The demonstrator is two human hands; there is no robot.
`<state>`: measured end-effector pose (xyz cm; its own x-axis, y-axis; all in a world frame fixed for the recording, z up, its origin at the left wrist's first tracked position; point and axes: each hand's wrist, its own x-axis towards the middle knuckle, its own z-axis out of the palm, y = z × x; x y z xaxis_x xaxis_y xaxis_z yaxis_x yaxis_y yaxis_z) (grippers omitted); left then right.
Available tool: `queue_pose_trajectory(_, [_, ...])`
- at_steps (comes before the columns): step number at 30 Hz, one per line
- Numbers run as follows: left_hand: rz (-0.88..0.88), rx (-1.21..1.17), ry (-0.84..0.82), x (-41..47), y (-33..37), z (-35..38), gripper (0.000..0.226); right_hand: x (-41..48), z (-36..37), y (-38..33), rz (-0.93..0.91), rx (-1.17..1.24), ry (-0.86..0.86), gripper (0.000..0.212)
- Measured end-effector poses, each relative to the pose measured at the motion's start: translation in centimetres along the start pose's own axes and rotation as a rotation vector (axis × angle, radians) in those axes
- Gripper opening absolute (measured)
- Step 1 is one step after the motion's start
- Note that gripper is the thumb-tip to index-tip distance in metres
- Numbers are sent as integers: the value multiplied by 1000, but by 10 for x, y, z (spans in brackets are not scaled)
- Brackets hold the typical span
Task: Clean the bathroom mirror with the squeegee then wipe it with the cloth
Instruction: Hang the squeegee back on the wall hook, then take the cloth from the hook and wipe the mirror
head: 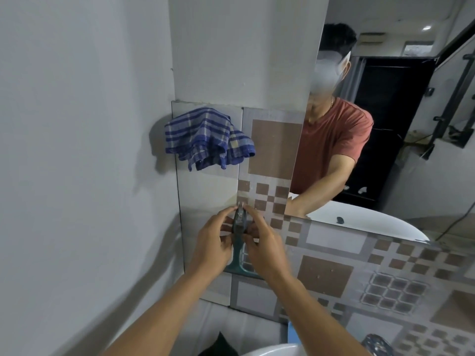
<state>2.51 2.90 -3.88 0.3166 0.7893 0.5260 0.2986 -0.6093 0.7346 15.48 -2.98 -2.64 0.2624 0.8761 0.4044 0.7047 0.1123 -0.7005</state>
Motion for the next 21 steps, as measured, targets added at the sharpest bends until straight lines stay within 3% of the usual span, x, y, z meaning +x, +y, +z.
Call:
queue_pose_trajectory(6, [7, 52, 7, -5, -2, -1, 74, -4, -12, -6, -32, -68, -49, 76])
queue_pose_trajectory(11, [16, 30, 49, -12, 15, -29, 64, -7, -48, -46, -90, -148, 24, 45])
queue_pose_trajectory(15, [189, 135, 184, 3, 52, -65, 47, 6, -77, -98, -256, -178, 278, 27])
queue_pose_trajectory(17, [304, 195, 289, 17, 77, -84, 38, 17, -88, -126, -315, -181, 350, 28])
queue_pose_trajectory(21, [470, 322, 485, 53, 120, -121, 23, 50, -102, -170, -326, -255, 278, 41])
